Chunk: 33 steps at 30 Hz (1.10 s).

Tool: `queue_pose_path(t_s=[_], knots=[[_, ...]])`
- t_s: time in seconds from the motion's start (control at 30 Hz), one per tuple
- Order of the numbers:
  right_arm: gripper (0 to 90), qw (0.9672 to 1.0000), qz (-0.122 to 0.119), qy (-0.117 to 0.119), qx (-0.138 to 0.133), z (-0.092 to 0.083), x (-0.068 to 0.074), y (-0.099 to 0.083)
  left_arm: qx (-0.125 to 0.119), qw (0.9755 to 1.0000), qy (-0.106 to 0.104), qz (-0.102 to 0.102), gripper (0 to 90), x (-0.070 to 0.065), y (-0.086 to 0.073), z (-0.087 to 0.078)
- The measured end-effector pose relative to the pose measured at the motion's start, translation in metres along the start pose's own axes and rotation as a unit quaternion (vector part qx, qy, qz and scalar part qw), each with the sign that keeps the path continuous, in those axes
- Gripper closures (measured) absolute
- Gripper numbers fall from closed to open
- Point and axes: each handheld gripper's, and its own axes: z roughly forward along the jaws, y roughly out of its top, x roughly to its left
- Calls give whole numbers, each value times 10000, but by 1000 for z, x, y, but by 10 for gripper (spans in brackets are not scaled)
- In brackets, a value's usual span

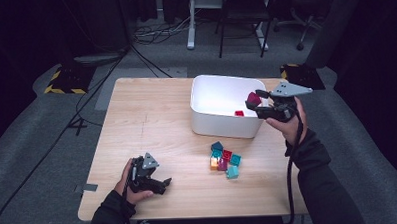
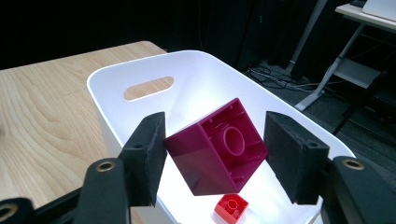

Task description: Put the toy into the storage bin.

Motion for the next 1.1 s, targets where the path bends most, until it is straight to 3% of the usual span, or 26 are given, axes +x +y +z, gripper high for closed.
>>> queue_pose_path(t_s=[0.4,0.57,0.73,1.0,1.1], knots=[[407,9996,196,-105,195,19,-8,-6,2,10000,-4,-5,3,0,0,0],[400,9996,153,-143,199,21,-10,-8,1,10000,-2,2,3,0,0,0],[368,9995,213,-15,228,21,-9,-11,3,10000,-5,-4,3,0,0,0],[351,9998,181,31,102,11,-5,-10,2,10000,-8,-4,3,0,0,0],[347,10000,26,8,-26,-4,0,-8,1,10000,-6,-5,3,0,0,0]])
